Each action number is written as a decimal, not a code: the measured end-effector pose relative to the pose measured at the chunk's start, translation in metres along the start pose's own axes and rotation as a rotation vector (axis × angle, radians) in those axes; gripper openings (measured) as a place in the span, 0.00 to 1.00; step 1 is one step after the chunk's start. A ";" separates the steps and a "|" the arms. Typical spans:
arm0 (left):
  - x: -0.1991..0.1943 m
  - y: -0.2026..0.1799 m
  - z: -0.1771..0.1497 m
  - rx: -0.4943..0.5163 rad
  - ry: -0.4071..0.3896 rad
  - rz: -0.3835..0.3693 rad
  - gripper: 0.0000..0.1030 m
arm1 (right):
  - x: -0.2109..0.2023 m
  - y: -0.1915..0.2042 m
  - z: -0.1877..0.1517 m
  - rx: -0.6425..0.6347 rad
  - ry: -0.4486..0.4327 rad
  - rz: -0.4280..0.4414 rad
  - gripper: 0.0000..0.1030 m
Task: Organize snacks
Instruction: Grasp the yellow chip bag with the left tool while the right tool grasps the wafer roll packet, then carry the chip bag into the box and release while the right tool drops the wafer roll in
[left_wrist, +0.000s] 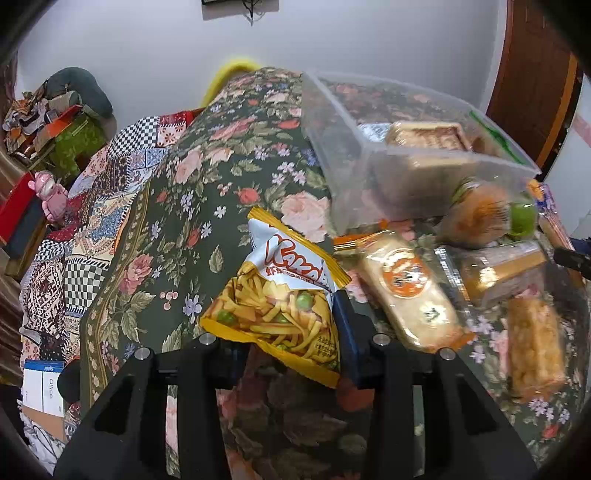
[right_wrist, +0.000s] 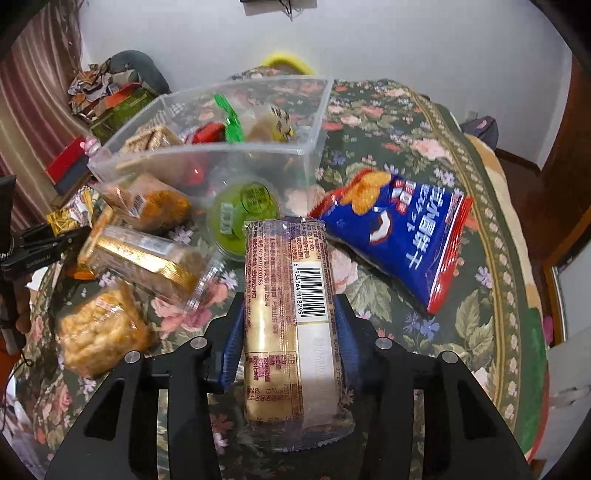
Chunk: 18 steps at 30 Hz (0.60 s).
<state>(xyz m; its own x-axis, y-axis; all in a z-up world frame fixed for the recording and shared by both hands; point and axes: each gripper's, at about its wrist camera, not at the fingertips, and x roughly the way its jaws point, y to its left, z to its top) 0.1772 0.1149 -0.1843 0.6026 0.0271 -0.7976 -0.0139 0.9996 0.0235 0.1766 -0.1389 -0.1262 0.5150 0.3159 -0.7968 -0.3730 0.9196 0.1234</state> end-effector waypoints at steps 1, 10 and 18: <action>-0.004 -0.002 0.001 0.003 -0.007 -0.001 0.41 | -0.004 0.001 0.002 -0.002 -0.012 0.000 0.41; -0.044 -0.018 0.028 -0.001 -0.106 -0.052 0.41 | -0.036 0.007 0.032 -0.019 -0.140 0.007 0.41; -0.067 -0.032 0.059 0.012 -0.185 -0.086 0.41 | -0.048 0.015 0.058 -0.032 -0.222 0.017 0.41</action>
<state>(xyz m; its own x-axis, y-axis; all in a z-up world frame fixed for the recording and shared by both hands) 0.1846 0.0813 -0.0957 0.7372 -0.0608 -0.6730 0.0530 0.9981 -0.0321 0.1906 -0.1266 -0.0518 0.6641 0.3781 -0.6450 -0.4056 0.9069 0.1139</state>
